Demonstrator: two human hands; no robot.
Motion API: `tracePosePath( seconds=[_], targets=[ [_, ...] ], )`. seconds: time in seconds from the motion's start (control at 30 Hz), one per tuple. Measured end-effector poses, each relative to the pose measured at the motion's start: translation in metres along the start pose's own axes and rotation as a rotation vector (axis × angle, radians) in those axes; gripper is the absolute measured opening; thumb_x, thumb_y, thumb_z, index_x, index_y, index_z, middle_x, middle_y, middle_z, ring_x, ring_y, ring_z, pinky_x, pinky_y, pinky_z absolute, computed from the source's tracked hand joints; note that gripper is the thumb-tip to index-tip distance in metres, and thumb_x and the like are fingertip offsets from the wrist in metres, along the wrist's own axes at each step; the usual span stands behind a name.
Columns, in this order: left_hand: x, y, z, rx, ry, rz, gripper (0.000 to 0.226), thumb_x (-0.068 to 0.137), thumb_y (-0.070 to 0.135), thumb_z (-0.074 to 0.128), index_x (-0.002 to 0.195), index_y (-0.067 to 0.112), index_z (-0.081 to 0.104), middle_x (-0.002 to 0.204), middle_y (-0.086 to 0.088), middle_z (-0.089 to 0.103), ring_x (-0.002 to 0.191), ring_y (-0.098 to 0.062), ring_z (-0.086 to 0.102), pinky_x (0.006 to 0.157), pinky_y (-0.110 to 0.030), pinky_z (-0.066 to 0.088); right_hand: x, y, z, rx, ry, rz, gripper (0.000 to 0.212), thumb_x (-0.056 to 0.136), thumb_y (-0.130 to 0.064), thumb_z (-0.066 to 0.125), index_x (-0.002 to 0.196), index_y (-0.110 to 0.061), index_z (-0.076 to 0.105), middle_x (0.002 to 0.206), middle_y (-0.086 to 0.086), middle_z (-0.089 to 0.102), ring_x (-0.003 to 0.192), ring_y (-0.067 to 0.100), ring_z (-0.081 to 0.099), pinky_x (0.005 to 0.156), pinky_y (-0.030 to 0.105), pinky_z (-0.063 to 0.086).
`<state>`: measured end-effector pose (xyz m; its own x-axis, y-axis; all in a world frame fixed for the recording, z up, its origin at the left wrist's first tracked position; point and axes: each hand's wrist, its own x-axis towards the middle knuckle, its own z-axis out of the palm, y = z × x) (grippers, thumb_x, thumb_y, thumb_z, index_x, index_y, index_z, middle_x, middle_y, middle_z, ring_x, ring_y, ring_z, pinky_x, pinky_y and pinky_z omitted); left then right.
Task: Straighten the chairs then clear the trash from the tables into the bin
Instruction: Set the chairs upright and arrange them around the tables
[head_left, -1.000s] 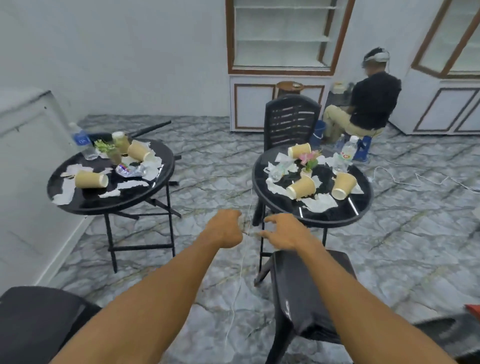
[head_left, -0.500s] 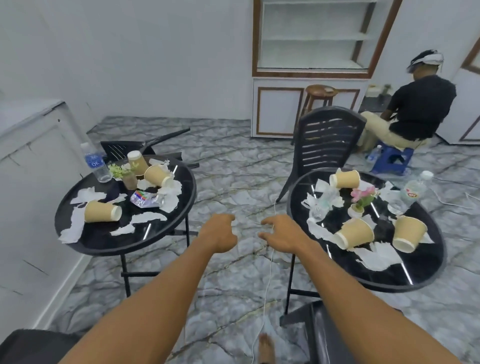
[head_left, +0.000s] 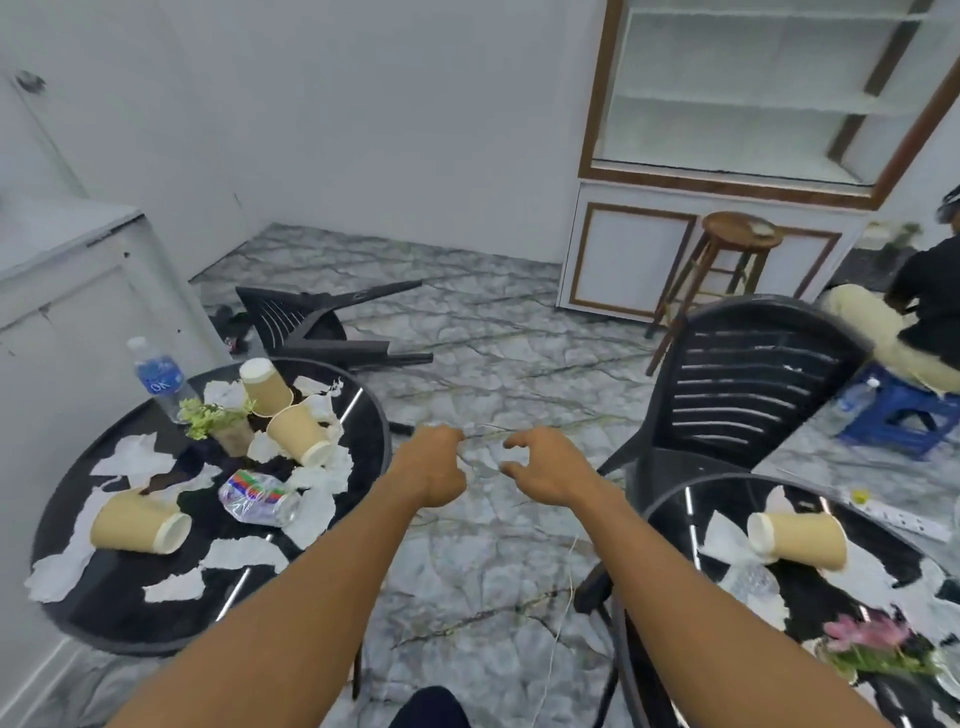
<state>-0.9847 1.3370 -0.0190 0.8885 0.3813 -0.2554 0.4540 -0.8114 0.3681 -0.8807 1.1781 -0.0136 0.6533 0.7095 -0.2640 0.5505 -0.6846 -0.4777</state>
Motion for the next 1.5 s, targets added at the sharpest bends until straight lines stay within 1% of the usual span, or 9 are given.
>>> tracePosePath(
  seconds=[0.2, 0.37, 0.67, 0.87, 0.97, 1.03, 1.2, 1.4, 1.5],
  targets=[
    [0.115, -0.019, -0.037, 0.004, 0.009, -0.029, 0.062, 0.087, 0.021, 0.061, 0.146, 0.015, 0.043, 0.145, -0.007, 0.047, 0.133, -0.027, 0.043, 0.103, -0.04, 0.045, 0.116, 0.004, -0.035, 0.009, -0.031, -0.014, 0.052, 0.09, -0.043, 0.064, 0.134, -0.016, 0.057, 0.142, 0.004, 0.053, 0.133, 0.02, 0.047, 0.107, 0.035, 0.04],
    [0.231, -0.044, -0.064, -0.047, 0.015, -0.032, 0.06, 0.088, 0.022, 0.058, 0.145, 0.017, 0.043, 0.147, -0.01, 0.045, 0.134, -0.028, 0.042, 0.104, -0.04, 0.044, 0.238, 0.002, -0.059, -0.057, -0.053, 0.001, 0.054, 0.091, -0.045, 0.062, 0.137, -0.02, 0.054, 0.147, 0.005, 0.048, 0.135, 0.024, 0.043, 0.108, 0.04, 0.04],
    [0.419, -0.071, -0.119, -0.05, -0.045, -0.075, 0.067, 0.087, 0.02, 0.056, 0.151, 0.019, 0.036, 0.154, -0.007, 0.039, 0.139, -0.026, 0.038, 0.107, -0.039, 0.042, 0.431, 0.018, -0.131, -0.077, -0.043, 0.023, 0.053, 0.091, -0.045, 0.062, 0.136, -0.019, 0.055, 0.145, 0.007, 0.049, 0.133, 0.025, 0.045, 0.108, 0.04, 0.04],
    [0.572, -0.086, -0.143, -0.103, -0.035, -0.133, 0.061, 0.086, 0.019, 0.057, 0.146, 0.02, 0.045, 0.149, -0.003, 0.047, 0.132, -0.025, 0.048, 0.103, -0.039, 0.047, 0.596, 0.052, -0.169, -0.074, -0.089, -0.022, 0.053, 0.09, -0.046, 0.062, 0.136, -0.02, 0.055, 0.146, 0.005, 0.049, 0.135, 0.023, 0.043, 0.108, 0.039, 0.041],
    [0.652, -0.091, -0.16, -0.11, -0.069, -0.225, 0.064, 0.087, 0.017, 0.057, 0.149, 0.021, 0.041, 0.15, -0.004, 0.045, 0.129, -0.025, 0.05, 0.098, -0.038, 0.049, 0.68, 0.067, -0.198, -0.078, -0.134, -0.059, 0.053, 0.091, -0.045, 0.062, 0.137, -0.02, 0.054, 0.147, 0.003, 0.048, 0.136, 0.021, 0.042, 0.11, 0.039, 0.039],
    [0.698, -0.093, -0.179, -0.125, -0.058, -0.266, 0.062, 0.088, 0.018, 0.057, 0.148, 0.019, 0.041, 0.149, -0.006, 0.044, 0.131, -0.027, 0.048, 0.102, -0.039, 0.046, 0.733, 0.07, -0.219, -0.1, -0.175, -0.087, 0.052, 0.091, -0.044, 0.062, 0.136, -0.019, 0.055, 0.145, 0.003, 0.051, 0.134, 0.022, 0.044, 0.109, 0.038, 0.04],
    [0.805, -0.118, -0.226, -0.199, 0.02, -0.341, 0.052, 0.082, 0.015, 0.056, 0.134, 0.011, 0.052, 0.136, -0.01, 0.054, 0.12, -0.027, 0.054, 0.096, -0.042, 0.05, 0.866, 0.054, -0.263, -0.139, -0.212, -0.179, 0.051, 0.09, -0.042, 0.063, 0.135, -0.019, 0.056, 0.143, 0.003, 0.052, 0.132, 0.021, 0.047, 0.107, 0.037, 0.041],
    [0.96, -0.17, -0.269, -0.258, 0.065, -0.381, 0.057, 0.086, 0.021, 0.059, 0.142, 0.016, 0.047, 0.141, -0.007, 0.051, 0.125, -0.027, 0.052, 0.098, -0.038, 0.048, 1.038, 0.03, -0.284, -0.193, -0.26, -0.261, 0.051, 0.091, -0.041, 0.063, 0.136, -0.017, 0.056, 0.141, 0.005, 0.054, 0.13, 0.022, 0.049, 0.104, 0.035, 0.041],
    [1.034, -0.2, -0.287, -0.282, 0.057, -0.42, 0.049, 0.088, 0.019, 0.058, 0.136, 0.015, 0.051, 0.136, -0.008, 0.054, 0.119, -0.026, 0.055, 0.09, -0.034, 0.047, 1.124, 0.024, -0.293, -0.249, -0.298, -0.273, 0.052, 0.091, -0.044, 0.062, 0.137, -0.02, 0.054, 0.145, 0.004, 0.049, 0.133, 0.021, 0.045, 0.107, 0.037, 0.04]
  ],
)
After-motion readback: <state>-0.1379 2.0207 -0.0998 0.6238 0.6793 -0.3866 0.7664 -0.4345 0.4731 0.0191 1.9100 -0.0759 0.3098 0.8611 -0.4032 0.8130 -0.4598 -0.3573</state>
